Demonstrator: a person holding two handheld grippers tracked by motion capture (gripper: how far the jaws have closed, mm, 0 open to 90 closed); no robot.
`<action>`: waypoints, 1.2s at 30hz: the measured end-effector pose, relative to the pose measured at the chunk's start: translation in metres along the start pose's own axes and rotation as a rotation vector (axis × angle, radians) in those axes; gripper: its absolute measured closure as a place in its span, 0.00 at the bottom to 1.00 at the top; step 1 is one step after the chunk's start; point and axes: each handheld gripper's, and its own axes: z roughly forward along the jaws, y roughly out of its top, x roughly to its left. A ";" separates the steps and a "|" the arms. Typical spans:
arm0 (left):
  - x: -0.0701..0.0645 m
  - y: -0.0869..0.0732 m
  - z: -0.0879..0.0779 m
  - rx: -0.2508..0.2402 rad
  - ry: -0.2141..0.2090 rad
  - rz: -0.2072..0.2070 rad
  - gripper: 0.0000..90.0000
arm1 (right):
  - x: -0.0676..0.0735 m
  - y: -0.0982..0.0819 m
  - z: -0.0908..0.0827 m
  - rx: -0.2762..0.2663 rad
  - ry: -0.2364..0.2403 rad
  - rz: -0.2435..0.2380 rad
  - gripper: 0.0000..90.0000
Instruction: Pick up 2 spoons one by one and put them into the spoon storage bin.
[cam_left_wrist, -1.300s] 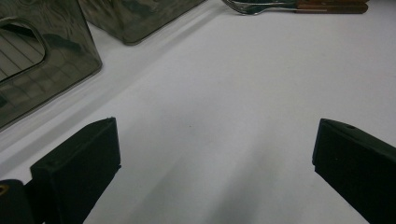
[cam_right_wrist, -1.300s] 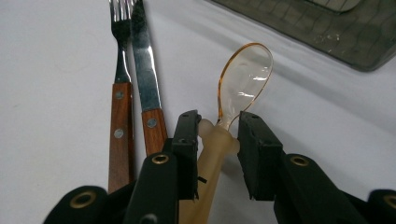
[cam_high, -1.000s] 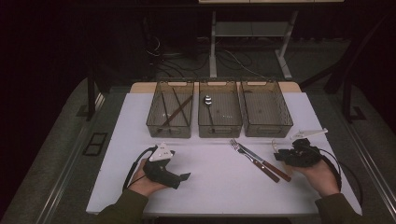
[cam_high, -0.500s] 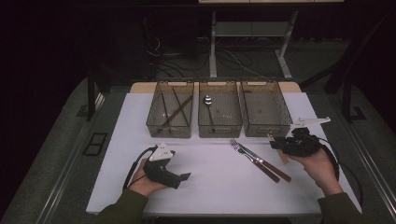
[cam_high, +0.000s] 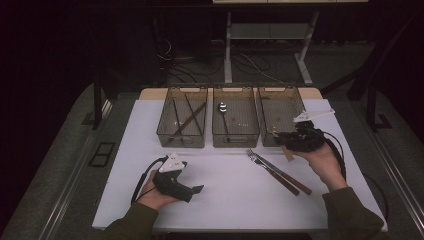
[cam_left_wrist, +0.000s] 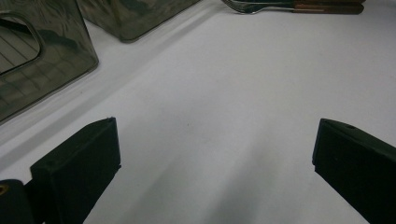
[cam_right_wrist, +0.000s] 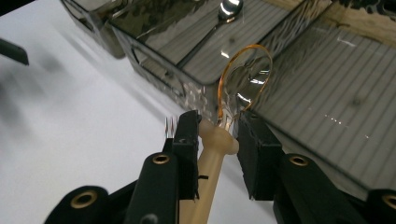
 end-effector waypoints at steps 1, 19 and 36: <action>0.000 0.000 0.000 -0.001 -0.001 0.001 0.01 | 0.000 0.003 0.003 -0.003 -0.002 -0.003 0.78; 0.004 -0.004 -0.002 -0.003 -0.033 0.026 0.01 | 0.004 0.070 0.046 -0.005 -0.022 -0.010 0.78; 0.005 -0.005 -0.002 -0.009 -0.046 0.036 0.01 | -0.008 0.093 0.120 0.041 -0.049 0.021 0.75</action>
